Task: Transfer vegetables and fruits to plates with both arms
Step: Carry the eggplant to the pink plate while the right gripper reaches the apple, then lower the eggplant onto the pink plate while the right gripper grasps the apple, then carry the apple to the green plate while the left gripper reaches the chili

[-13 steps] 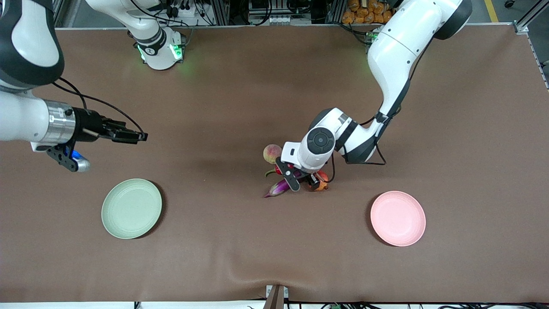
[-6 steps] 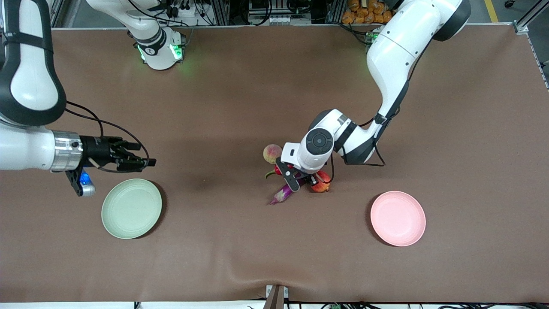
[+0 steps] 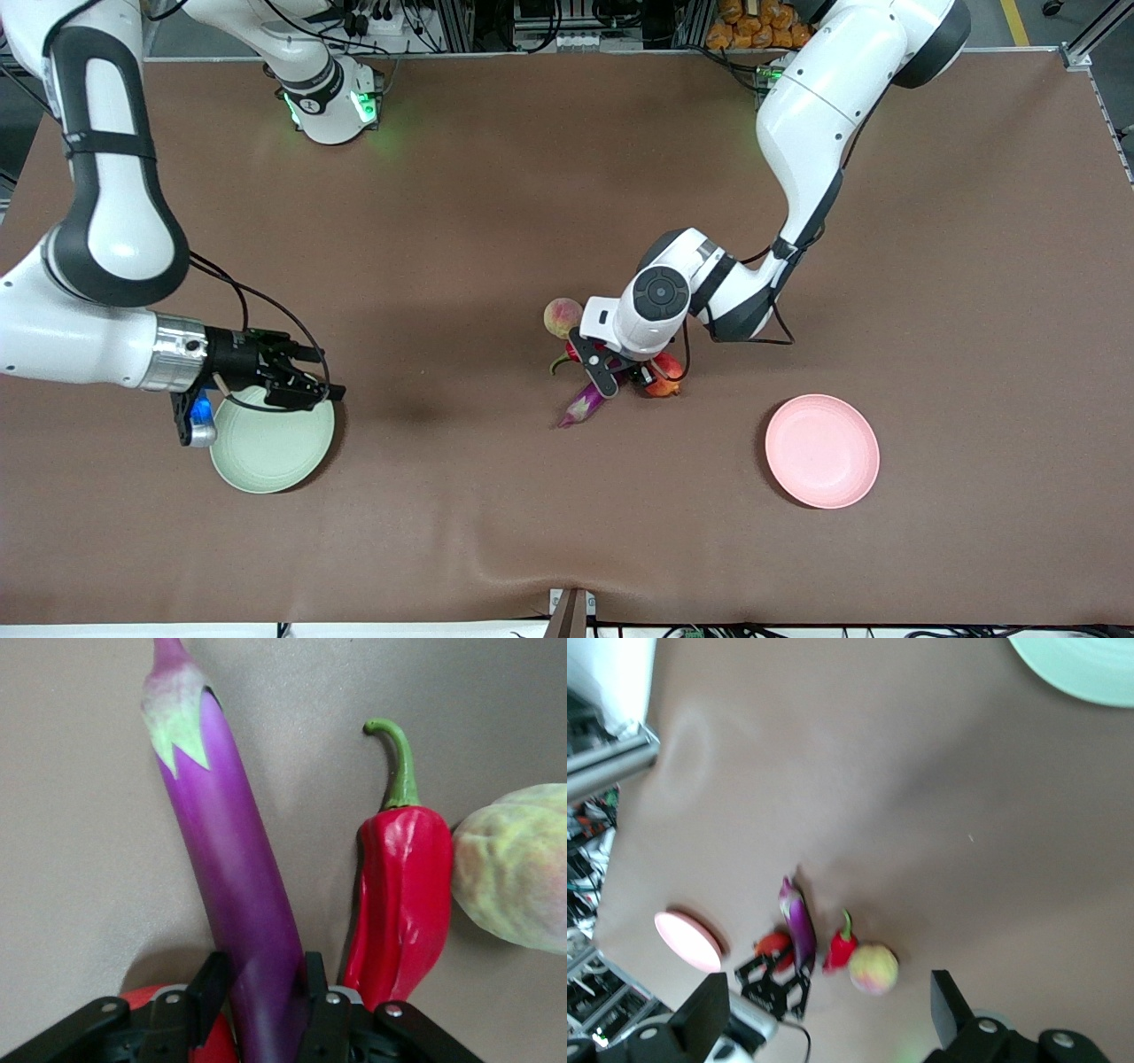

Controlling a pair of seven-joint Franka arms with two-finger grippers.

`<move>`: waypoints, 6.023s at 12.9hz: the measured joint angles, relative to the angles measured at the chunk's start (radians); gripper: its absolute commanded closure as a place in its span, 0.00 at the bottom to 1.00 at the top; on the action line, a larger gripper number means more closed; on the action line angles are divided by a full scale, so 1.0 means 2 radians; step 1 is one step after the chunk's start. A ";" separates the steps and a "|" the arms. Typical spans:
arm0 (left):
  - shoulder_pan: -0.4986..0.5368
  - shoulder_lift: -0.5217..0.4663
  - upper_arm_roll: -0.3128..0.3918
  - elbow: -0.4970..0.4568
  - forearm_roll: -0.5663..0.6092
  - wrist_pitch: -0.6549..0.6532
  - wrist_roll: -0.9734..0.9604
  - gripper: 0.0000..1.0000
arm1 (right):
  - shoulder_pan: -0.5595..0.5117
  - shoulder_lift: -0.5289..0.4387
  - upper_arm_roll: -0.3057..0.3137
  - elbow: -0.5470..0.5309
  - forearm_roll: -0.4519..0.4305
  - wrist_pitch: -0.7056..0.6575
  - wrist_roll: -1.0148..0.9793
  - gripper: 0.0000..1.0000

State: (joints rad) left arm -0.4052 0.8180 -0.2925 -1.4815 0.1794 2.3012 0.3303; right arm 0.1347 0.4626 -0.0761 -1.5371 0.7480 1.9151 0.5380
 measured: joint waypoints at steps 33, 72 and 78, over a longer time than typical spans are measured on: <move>0.255 -0.072 0.005 0.011 0.002 -0.110 0.218 1.00 | 0.307 0.236 0.010 0.153 0.058 0.378 0.558 0.00; 0.182 -0.131 -0.106 -0.143 -0.014 0.023 -0.091 0.00 | 0.068 0.190 0.003 0.285 -0.037 -0.080 0.392 0.61; 0.120 -0.085 -0.101 -0.145 0.029 0.091 -0.090 0.00 | 0.019 0.172 0.004 0.281 -0.225 -0.132 0.162 0.61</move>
State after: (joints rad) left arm -0.1646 0.6488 -0.4950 -1.7716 0.2378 2.4829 0.1496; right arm 0.1725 0.8065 -0.0680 -0.9757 0.2974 1.6510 0.8623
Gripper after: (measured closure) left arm 0.000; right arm 0.256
